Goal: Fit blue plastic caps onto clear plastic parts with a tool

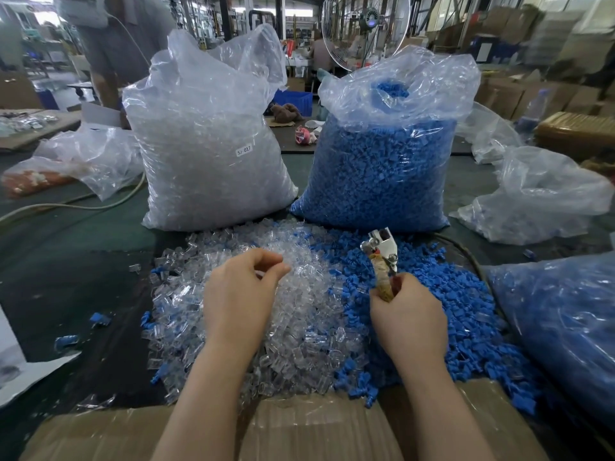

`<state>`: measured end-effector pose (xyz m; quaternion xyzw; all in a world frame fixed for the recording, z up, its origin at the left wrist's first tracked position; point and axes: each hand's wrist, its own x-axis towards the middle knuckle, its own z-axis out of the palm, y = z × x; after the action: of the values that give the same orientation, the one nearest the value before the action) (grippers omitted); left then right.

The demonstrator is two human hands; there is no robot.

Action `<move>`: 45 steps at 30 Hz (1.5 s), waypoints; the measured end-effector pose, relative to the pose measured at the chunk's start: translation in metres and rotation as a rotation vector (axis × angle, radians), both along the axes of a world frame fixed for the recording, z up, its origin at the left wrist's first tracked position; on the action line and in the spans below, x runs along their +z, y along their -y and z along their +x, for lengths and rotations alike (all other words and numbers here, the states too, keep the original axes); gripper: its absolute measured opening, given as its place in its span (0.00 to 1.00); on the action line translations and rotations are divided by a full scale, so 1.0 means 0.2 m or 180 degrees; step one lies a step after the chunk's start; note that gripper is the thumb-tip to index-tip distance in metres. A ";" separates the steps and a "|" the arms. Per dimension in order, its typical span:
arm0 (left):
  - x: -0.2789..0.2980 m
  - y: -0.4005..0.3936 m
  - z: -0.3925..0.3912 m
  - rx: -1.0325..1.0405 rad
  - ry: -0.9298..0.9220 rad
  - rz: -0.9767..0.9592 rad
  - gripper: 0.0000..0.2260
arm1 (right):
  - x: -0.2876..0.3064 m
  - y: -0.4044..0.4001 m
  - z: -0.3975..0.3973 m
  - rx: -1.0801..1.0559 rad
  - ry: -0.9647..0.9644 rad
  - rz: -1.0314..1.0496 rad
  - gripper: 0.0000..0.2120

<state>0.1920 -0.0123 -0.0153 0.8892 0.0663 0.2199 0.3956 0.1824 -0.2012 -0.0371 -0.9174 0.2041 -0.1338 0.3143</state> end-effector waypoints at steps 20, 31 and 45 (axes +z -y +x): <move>0.06 0.12 -0.03 -0.1362 -0.0393 -0.2372 0.11 | 0.04 -0.06 -0.01 0.0847 0.1048 0.2065 0.06; 0.04 0.16 -0.02 -0.1104 -0.0126 -0.2295 0.05 | 0.06 -0.09 -0.02 0.1080 0.1120 0.2216 0.05; 0.04 0.17 -0.02 -0.0872 -0.0073 -0.2323 0.04 | 0.04 -0.10 -0.02 0.1193 0.1103 0.1829 0.08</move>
<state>0.1888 -0.0464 -0.0081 0.6930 0.0253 0.1171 0.7109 0.1779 -0.1815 -0.0286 -0.7771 0.0059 -0.1644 0.6075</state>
